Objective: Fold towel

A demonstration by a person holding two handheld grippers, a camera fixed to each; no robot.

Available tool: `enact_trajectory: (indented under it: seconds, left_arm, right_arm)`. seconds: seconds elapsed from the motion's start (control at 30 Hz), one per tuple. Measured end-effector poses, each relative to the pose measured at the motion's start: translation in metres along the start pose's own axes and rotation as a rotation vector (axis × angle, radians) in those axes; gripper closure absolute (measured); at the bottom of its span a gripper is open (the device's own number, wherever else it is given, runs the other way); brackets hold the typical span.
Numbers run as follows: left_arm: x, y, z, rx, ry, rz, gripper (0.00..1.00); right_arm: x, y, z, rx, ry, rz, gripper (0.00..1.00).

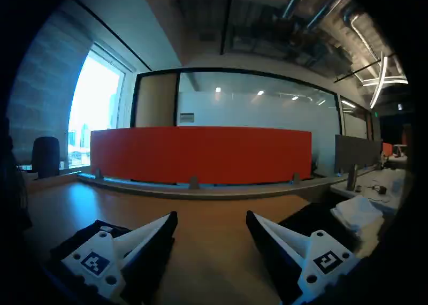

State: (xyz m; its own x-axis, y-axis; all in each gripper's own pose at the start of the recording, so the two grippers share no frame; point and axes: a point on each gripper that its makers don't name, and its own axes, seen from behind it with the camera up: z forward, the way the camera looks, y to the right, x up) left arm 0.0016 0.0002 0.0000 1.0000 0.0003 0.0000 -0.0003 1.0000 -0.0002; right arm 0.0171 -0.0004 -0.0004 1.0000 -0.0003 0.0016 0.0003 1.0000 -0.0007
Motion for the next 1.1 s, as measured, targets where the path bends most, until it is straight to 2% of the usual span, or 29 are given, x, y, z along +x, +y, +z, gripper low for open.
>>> enact_trajectory:
  seconds: [0.3,0.6,0.8,0.97,1.1]
  left_arm:
    - [0.062,0.006,-0.001,-0.007,-0.006,-0.003,0.00]
    - [0.121,0.011,-0.001,-0.021,-0.016,0.015,0.00]
    - [0.139,0.010,0.005,-0.020,-0.028,0.021,0.00]
    - [0.146,0.019,0.009,-0.056,-0.046,0.032,0.00]
    - [0.148,0.030,0.012,-0.103,-0.065,0.055,0.00]
  right_arm:
    - [0.072,0.003,-0.004,-0.013,0.003,-0.013,0.01]
    - [0.136,0.005,-0.002,-0.031,0.010,-0.017,0.01]
    - [0.153,0.005,0.002,-0.035,0.006,-0.015,0.01]
    - [0.155,0.001,0.006,-0.014,-0.012,-0.027,0.01]
    - [0.158,-0.006,0.008,0.028,-0.031,-0.048,0.01]
